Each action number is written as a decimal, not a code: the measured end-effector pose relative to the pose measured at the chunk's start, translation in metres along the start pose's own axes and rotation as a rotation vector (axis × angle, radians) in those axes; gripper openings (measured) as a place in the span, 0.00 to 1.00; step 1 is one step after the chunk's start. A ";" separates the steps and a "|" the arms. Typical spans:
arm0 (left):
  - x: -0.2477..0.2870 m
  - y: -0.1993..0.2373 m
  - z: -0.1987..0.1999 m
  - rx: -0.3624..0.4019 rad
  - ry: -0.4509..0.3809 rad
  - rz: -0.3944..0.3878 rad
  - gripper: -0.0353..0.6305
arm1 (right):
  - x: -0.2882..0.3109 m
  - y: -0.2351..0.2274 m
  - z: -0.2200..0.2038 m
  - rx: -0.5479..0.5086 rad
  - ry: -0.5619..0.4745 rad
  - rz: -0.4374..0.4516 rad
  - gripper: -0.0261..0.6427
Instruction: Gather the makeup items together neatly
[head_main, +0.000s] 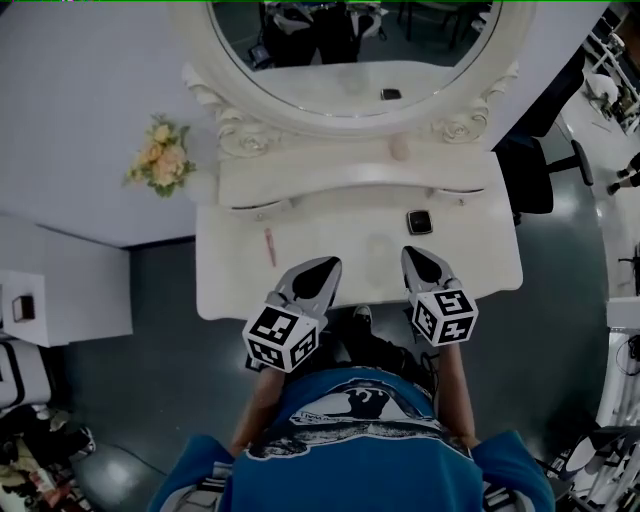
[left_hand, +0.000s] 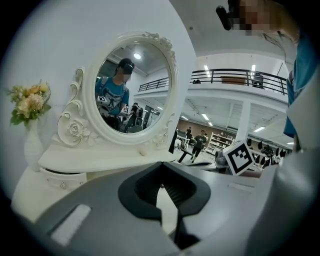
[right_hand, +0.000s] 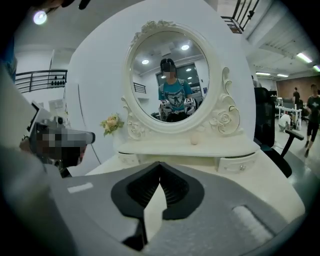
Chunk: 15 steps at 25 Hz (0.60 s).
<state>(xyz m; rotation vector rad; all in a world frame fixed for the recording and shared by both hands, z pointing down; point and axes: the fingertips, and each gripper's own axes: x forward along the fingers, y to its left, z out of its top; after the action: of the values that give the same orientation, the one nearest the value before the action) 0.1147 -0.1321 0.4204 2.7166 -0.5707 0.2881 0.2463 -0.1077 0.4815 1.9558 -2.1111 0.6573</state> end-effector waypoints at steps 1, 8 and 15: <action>0.002 -0.001 0.000 -0.003 -0.002 0.011 0.07 | 0.002 -0.009 -0.003 -0.015 0.011 -0.002 0.05; 0.011 -0.003 -0.001 -0.018 -0.017 0.088 0.07 | 0.023 -0.063 -0.028 -0.133 0.118 0.036 0.18; 0.011 0.000 -0.007 -0.029 -0.018 0.165 0.07 | 0.056 -0.103 -0.056 -0.366 0.278 0.119 0.34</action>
<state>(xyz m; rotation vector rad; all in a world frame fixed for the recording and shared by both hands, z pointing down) 0.1238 -0.1338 0.4295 2.6505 -0.8003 0.2940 0.3327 -0.1364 0.5744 1.4666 -2.0154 0.4860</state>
